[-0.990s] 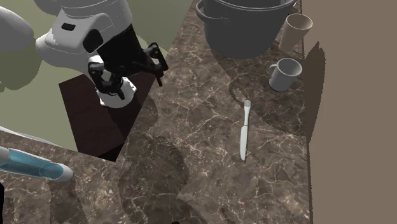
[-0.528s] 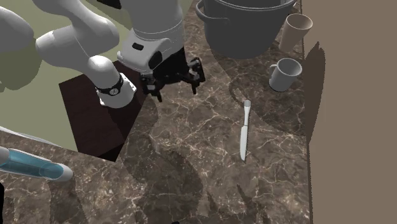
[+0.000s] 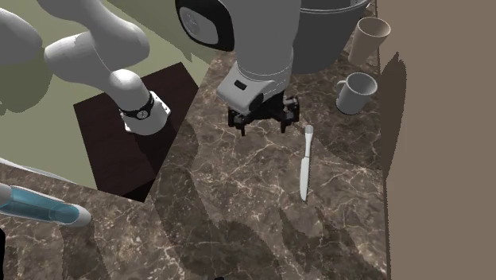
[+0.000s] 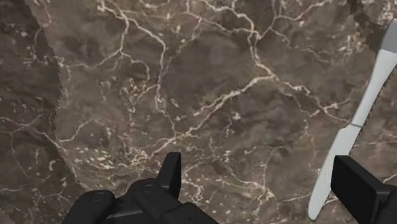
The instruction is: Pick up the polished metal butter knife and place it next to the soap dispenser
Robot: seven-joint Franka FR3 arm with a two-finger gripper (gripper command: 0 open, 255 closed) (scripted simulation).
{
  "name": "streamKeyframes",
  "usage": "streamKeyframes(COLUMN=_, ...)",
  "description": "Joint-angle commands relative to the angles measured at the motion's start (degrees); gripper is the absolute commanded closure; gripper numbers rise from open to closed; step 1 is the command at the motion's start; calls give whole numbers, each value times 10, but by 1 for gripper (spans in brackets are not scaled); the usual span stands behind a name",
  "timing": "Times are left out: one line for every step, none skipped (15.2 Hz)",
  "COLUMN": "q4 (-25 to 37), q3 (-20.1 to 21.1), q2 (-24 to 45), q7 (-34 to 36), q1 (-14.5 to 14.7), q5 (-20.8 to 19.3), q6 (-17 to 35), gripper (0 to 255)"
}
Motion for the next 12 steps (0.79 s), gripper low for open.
streamKeyframes(q4=28, q3=24, q2=52, q7=58, q1=-9, q5=-26, q6=17, gripper=0)
streamKeyframes(q4=44, q3=34, q2=80, q7=88, q1=-12, q5=-43, q6=23, gripper=0)
streamKeyframes(q4=60, q3=43, q2=108, q7=118, q1=-13, q5=-61, q6=28, gripper=0)
streamKeyframes(q4=78, q3=49, q2=137, q7=149, q1=-12, q5=-81, q6=32, gripper=0)
streamKeyframes(q4=96, q3=54, q2=166, q7=180, q1=-9, q5=-102, q6=35, gripper=0)
streamKeyframes(q4=116, q3=55, q2=196, q7=210, q1=-4, q5=-123, q6=37, gripper=0)
streamKeyframes(q4=136, q3=54, q2=225, q7=239, q1=4, q5=-144, q6=37, gripper=0)
streamKeyframes(q4=158, q3=52, q2=254, q7=266, q1=13, q5=-164, q6=37, gripper=0)
streamKeyframes(q4=180, q3=48, q2=283, q7=292, q1=24, q5=-182, q6=35, gripper=0)
streamKeyframes(q4=204, q3=41, q2=310, q7=316, q1=36, q5=-198, q6=32, gripper=0)
streamKeyframes(q4=210, q3=37, q2=317, q7=321, q1=41, q5=-201, q6=32, gripper=0)
streamKeyframes(q4=207, q3=35, q2=321, q7=323, q1=43, q5=-204, q6=38, gripper=0)
